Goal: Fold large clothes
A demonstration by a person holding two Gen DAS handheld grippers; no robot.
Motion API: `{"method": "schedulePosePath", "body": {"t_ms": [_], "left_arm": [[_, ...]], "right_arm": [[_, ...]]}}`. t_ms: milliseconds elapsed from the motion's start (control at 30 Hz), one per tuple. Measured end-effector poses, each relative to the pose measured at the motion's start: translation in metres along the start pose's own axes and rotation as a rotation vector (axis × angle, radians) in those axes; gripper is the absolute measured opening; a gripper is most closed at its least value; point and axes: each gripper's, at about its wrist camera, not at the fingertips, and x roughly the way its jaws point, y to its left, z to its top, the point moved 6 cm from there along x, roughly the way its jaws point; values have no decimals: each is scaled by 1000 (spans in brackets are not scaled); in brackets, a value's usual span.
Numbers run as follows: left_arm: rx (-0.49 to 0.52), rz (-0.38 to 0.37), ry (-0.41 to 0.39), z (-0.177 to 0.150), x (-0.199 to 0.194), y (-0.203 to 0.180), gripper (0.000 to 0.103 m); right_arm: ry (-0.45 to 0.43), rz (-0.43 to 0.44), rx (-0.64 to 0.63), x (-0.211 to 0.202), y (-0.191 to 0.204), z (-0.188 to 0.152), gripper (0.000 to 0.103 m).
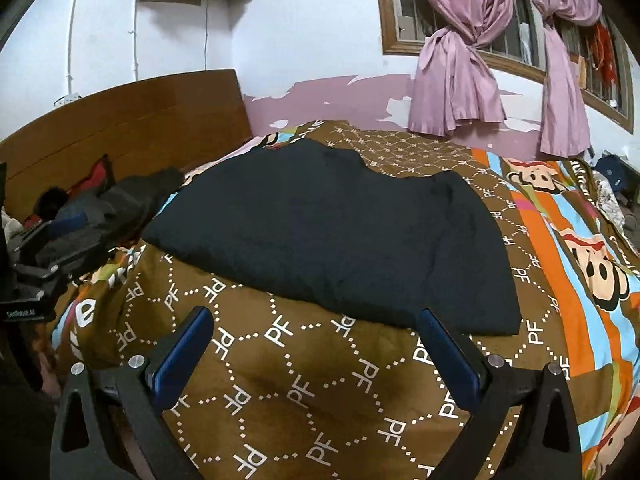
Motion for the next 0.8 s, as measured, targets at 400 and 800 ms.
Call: {"method": "schedulePosePath", "body": {"t_ms": [400,800], "left_arm": [[-44,-4,77,-19,12,6,100],[-53,8,80,-20,14,8,100]], "right_arm": [[40,-11,-6,9,1,-11,103],[45,-20,14,10,-5,-11,103]]}}
